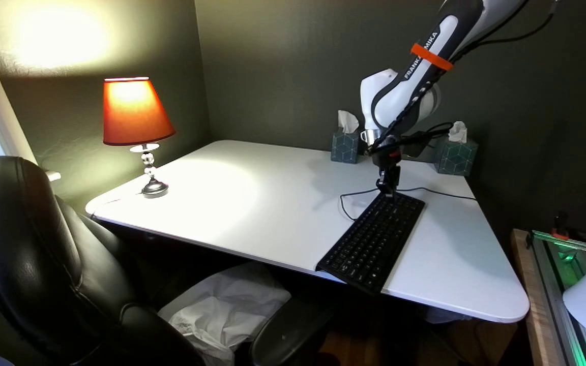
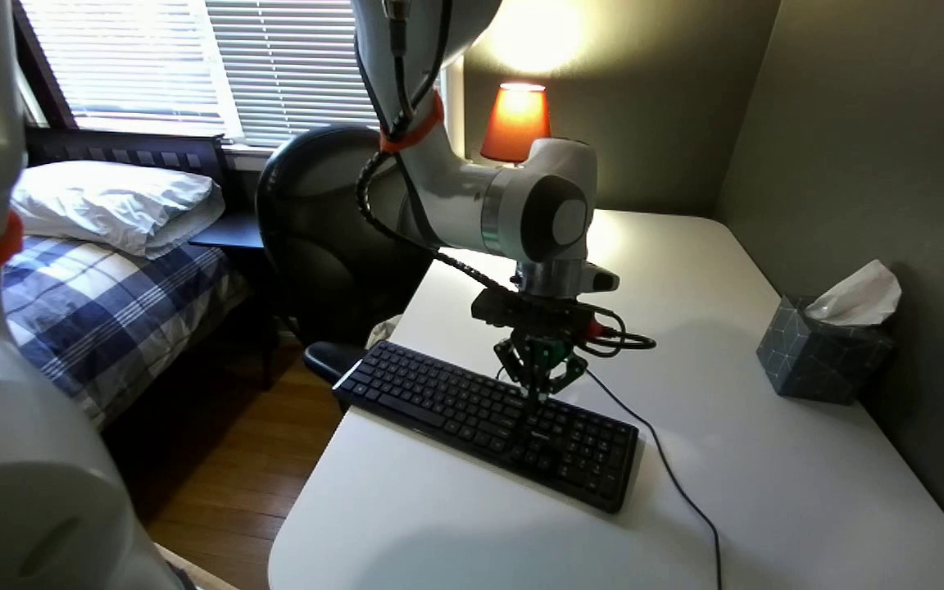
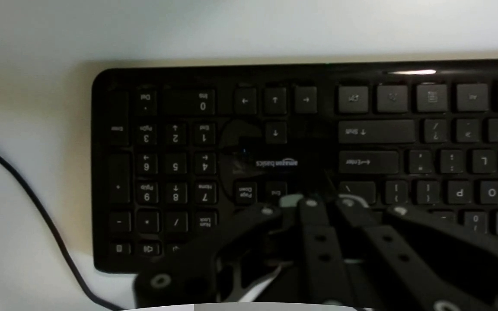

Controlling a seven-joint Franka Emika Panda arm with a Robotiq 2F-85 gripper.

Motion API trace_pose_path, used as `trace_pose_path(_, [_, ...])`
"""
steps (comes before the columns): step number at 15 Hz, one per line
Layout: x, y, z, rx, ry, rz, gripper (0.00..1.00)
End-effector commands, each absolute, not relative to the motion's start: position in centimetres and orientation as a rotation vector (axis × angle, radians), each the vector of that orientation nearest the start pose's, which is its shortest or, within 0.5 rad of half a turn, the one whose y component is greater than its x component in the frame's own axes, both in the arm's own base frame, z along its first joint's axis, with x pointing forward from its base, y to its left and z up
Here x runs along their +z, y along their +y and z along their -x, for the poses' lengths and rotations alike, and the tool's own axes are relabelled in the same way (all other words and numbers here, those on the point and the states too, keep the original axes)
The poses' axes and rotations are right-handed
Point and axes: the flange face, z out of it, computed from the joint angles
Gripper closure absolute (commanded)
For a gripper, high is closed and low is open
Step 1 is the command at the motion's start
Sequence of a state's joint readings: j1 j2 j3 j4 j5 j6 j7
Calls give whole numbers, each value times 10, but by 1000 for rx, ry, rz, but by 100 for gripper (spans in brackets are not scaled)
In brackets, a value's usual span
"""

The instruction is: Press the insert button on the keyboard

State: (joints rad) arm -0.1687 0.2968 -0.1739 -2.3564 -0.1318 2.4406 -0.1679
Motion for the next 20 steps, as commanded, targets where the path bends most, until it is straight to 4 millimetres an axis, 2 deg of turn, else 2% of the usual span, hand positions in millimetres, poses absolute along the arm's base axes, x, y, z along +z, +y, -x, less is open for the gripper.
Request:
trace_pose_path(1, [181, -170, -466, 386, 65, 3152, 100])
trace_pose_path(20, [163, -171, -488, 416, 15, 3121, 100])
